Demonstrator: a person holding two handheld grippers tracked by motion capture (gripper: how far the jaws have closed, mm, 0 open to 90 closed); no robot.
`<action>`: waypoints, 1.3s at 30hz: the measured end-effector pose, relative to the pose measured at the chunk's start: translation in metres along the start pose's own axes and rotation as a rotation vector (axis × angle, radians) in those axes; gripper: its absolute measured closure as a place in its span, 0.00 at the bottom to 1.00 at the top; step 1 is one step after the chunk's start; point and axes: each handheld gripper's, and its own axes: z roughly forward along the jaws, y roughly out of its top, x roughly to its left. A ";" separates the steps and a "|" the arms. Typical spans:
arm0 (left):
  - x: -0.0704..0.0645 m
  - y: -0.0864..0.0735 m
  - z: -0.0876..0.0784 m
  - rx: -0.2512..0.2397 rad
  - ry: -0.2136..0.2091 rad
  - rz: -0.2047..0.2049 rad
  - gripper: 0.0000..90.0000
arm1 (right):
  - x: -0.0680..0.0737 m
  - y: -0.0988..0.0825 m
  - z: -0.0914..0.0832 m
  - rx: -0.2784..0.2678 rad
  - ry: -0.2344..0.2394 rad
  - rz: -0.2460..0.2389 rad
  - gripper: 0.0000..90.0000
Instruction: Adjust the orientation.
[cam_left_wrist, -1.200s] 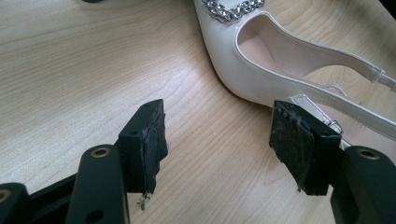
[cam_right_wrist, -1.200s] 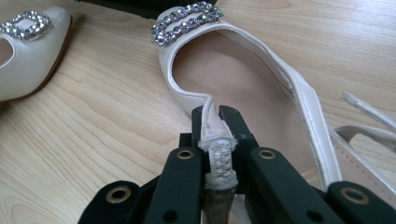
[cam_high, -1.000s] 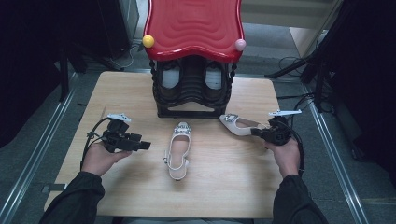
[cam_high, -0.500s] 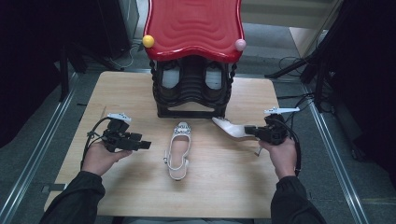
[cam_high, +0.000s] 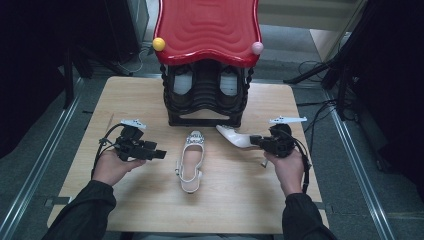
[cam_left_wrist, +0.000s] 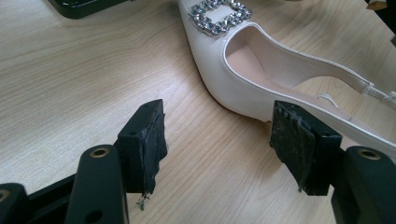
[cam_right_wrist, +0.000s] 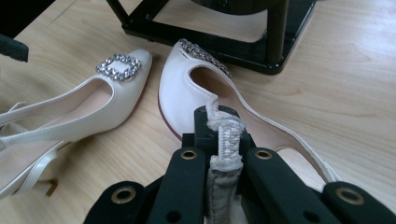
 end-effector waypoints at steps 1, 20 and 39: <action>0.000 0.000 0.000 0.001 -0.001 0.002 0.40 | 0.002 0.000 0.003 -0.005 -0.003 0.001 1.00; -0.003 0.000 0.001 -0.003 -0.001 0.001 0.40 | 0.028 -0.017 0.020 0.078 0.007 -0.044 0.99; -0.003 0.001 0.002 -0.002 -0.005 0.007 0.40 | 0.039 -0.036 0.030 0.168 0.025 -0.095 0.88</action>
